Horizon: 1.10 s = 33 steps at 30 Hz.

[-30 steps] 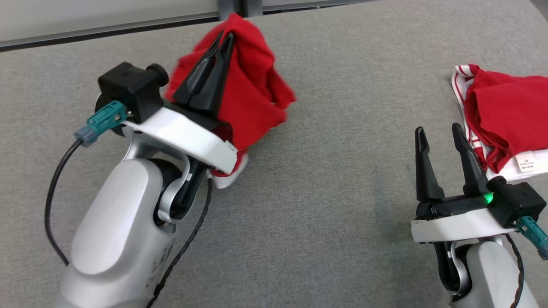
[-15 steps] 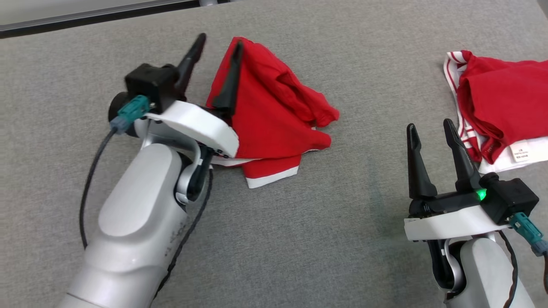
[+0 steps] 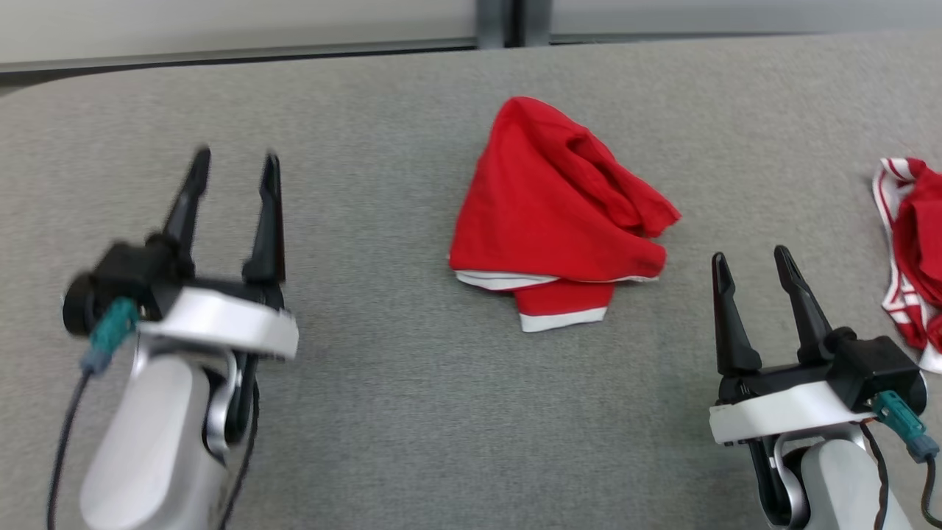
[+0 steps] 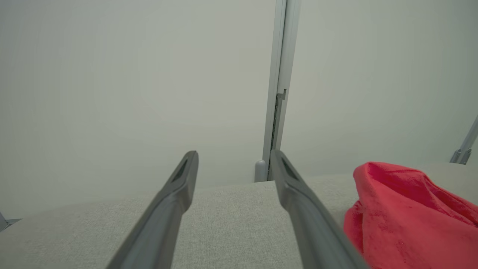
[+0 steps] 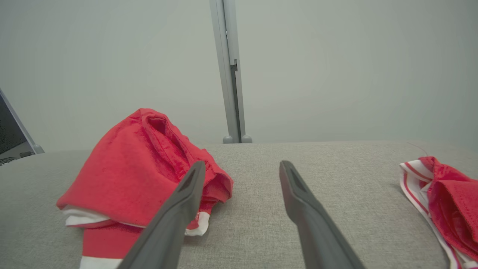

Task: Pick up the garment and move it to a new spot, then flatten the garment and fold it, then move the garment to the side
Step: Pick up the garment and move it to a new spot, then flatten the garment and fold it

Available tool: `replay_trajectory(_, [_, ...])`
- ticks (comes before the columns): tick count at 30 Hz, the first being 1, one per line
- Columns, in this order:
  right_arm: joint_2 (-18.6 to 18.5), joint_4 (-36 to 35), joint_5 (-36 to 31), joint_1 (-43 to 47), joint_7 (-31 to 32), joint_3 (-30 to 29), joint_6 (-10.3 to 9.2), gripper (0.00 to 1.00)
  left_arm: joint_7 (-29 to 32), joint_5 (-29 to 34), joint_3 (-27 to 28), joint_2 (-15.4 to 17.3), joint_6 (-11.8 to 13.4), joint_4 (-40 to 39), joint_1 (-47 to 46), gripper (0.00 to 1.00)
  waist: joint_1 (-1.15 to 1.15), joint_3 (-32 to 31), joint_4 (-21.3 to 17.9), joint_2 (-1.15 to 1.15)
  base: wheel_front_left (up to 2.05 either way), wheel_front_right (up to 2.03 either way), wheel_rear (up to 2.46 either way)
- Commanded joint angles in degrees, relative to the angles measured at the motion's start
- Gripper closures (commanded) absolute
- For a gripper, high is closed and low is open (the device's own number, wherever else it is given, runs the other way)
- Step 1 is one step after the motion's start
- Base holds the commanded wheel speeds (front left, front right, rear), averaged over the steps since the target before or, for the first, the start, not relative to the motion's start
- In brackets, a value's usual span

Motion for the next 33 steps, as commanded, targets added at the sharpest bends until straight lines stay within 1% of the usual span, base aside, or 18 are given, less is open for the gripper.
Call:
replay_trajectory(1, [-0.2,0.6,-0.1,1.0,0.0,-0.3,-0.03,0.0,0.0,0.8,1.3,-0.6,-0.2,-1.6,3.2,0.0,0.0,-2.8,3.4,0.0,0.0,0.0,0.0])
replay_trajectory(2, [-0.2,0.6,-0.1,1.0,0.0,-0.3,-0.03,0.0,0.0,0.8,1.3,-0.6,-0.2,-1.6,3.2,0.0,0.0,-2.8,3.4,0.0,0.0,0.0,0.0])
replay_trajectory(3, [-0.2,1.0,-0.2,1.2,0.0,-0.3,-0.03,0.0,0.1,1.5,2.2,-0.7,-0.5,-2.8,5.2,0.0,0.0,-3.2,4.0,0.0,0.0,0.0,0.0])
replay_trajectory(4, [-0.2,1.7,-0.2,1.6,0.0,-0.4,-0.03,0.0,0.0,2.2,3.8,-2.4,-1.1,-4.4,9.4,0.0,0.0,-3.9,5.2,0.0,0.0,0.0,0.0])
replay_trajectory(7, [-0.2,2.6,0.1,2.7,0.0,-0.7,-0.03,0.0,0.0,3.2,6.1,-4.5,-2.2,-5.5,13.6,0.0,0.0,-4.9,6.7,0.0,0.0,0.0,0.0])
replay_trajectory(10, [-0.2,3.4,-0.5,2.9,0.0,-1.0,-0.03,0.0,0.0,4.2,7.7,-6.5,-3.4,-5.9,15.5,0.0,0.0,-5.4,7.9,0.0,0.0,0.0,0.0])
replay_trajectory(14, [-0.2,4.4,-0.7,2.6,0.0,-1.3,-0.03,0.0,0.0,6.0,7.7,-7.8,-5.1,-5.7,15.4,0.0,0.0,-5.5,9.1,0.0,0.0,0.0,0.0])
replay_trajectory(17, [-0.2,6.6,1.0,1.5,0.0,-2.0,-0.03,0.0,0.0,7.0,7.5,-8.2,-5.8,-5.4,14.5,0.0,0.0,-5.0,9.8,0.0,0.0,0.0,0.0])
replay_trajectory(22, [-0.2,13.2,4.7,-1.6,-0.1,-2.2,-0.03,0.0,0.0,7.6,7.7,-8.6,-6.6,-4.9,13.9,0.0,0.0,-3.0,11.1,0.0,0.0,0.0,0.0])
replay_trajectory(26, [-0.2,17.8,7.8,-4.7,0.0,-1.6,-0.03,0.0,0.0,7.7,7.4,-8.8,-6.8,-4.5,13.2,0.0,0.0,-1.3,12.0,0.0,0.0,0.0,0.0])
replay_trajectory(29, [-0.2,21.2,8.7,-6.6,0.0,-1.4,-0.03,0.0,0.0,7.5,7.1,-8.8,-7.1,-4.2,12.7,0.0,0.0,-0.4,12.7,0.0,0.0,0.0,0.0])
replay_trajectory(33, [0.1,26.4,10.7,-9.0,0.1,-0.3,0.11,0.0,0.0,7.0,6.2,-8.8,-6.7,-3.9,12.5,0.0,0.0,0.1,13.5,0.0,0.0,0.0,0.0])
